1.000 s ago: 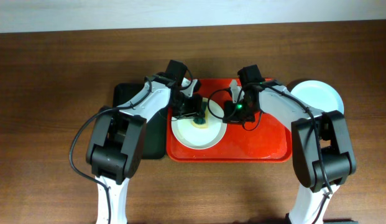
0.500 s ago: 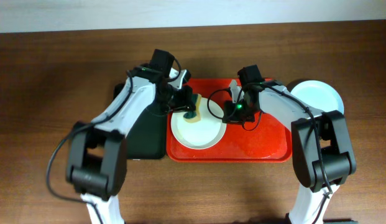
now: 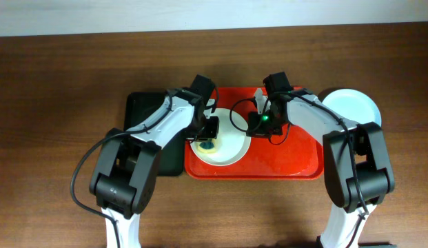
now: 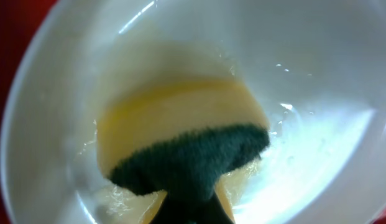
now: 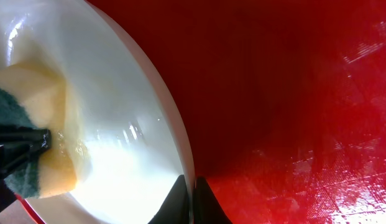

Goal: Clean dirty plates on tray and stack at the side
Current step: 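Keep scrubbing the white plate with the left gripper's sponge in circles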

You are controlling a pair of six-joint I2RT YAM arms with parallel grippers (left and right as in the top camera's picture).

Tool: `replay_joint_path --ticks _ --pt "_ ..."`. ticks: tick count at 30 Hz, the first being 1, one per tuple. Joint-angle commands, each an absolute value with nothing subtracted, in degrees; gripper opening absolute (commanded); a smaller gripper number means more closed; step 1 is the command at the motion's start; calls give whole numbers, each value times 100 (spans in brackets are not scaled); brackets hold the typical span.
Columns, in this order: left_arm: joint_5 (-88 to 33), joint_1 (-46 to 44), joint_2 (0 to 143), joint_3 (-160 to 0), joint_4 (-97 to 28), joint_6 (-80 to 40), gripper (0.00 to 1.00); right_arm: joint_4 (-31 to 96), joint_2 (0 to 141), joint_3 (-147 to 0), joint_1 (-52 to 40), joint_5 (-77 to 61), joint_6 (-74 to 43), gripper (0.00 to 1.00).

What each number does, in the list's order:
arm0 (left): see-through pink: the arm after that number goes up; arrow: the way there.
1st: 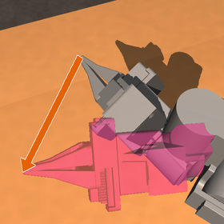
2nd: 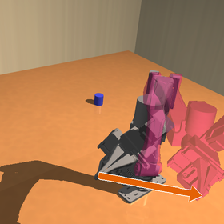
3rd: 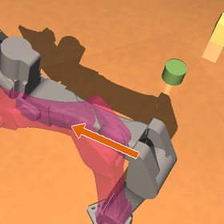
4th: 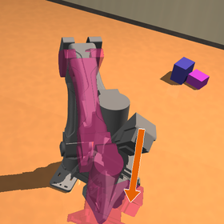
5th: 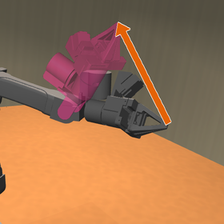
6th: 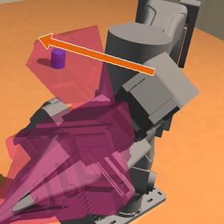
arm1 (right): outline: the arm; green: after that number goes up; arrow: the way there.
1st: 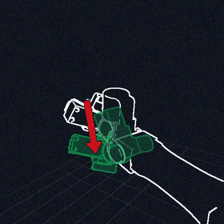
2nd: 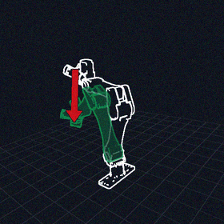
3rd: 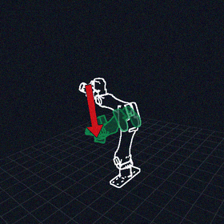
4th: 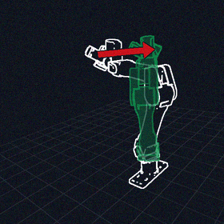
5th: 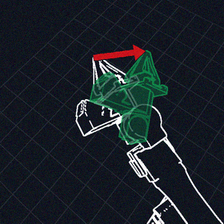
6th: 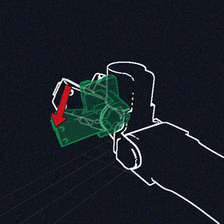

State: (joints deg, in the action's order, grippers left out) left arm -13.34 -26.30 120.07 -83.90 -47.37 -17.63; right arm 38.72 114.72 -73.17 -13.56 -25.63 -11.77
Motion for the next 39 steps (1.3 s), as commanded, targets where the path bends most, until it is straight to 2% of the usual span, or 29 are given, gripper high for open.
replay_joint_path --ticks 1,8,14,20,26,35,39 --pt "-1988 -2766 12564 -8265 -4724 -1881 0 3852 11555 -7297 -1387 -2661 -1146 4" --pt "-3433 -2908 12549 -8444 -4654 -1702 0 3854 11555 -7295 -1387 -2661 -1146 4" --pt "-2801 -2707 11968 -8632 -4694 -1708 0 3854 11555 -7295 -1387 -2661 -1146 4" --pt "-1376 -2646 11251 -8632 -4858 -1715 0 3852 11555 -7295 -1387 -2661 -1146 4" --pt "-650 -2648 11360 -8440 -4786 -1892 0 3854 11555 -7295 -1387 -2659 -1144 4" --pt "-694 -2650 11959 -7953 -4281 -1994 0 3852 11555 -7297 -1387 -2659 -1146 4" --pt "-1634 -2650 12116 -7953 -4112 -1992 0 3852 11555 -7297 -1387 -2661 -1146 4"
